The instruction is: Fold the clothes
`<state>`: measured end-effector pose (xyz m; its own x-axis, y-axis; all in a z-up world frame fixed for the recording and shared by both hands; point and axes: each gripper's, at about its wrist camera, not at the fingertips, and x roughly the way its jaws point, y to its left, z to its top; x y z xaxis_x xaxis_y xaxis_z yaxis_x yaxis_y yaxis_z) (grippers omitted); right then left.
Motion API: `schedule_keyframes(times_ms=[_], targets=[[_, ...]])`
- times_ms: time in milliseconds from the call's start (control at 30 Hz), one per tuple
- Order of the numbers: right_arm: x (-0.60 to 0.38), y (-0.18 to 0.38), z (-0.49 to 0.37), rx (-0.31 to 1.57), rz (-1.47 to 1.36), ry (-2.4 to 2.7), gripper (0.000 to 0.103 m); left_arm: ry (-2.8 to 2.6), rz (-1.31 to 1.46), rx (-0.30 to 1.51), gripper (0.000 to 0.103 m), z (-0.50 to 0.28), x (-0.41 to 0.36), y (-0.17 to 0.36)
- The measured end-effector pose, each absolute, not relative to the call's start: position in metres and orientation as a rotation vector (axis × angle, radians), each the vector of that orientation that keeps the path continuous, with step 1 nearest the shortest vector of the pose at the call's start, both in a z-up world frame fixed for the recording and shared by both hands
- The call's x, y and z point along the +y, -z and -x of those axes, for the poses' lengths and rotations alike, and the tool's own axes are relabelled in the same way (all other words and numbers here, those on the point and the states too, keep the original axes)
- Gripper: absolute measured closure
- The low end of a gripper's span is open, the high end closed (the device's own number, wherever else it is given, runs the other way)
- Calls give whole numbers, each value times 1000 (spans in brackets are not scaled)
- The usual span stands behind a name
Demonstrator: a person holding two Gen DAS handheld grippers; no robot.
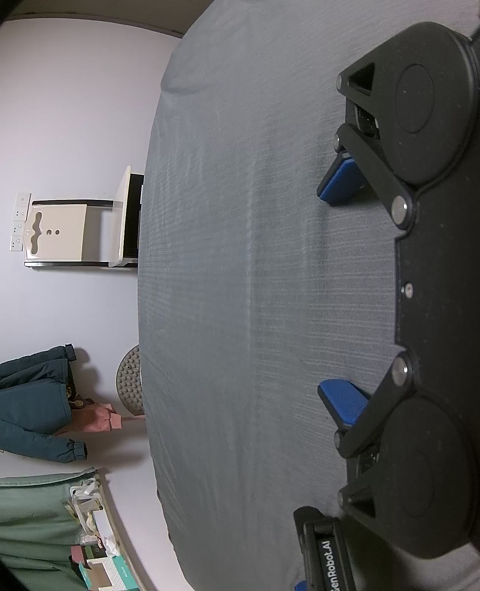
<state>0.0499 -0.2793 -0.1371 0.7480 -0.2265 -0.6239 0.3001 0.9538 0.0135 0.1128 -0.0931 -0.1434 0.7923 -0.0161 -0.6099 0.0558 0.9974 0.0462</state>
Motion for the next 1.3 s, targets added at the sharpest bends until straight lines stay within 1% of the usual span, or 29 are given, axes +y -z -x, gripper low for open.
schedule_keyframes(times_ms=[1300], targets=[[-278, 134, -50, 669, -114, 291, 0, 38, -61, 657, 0, -111, -96, 143]])
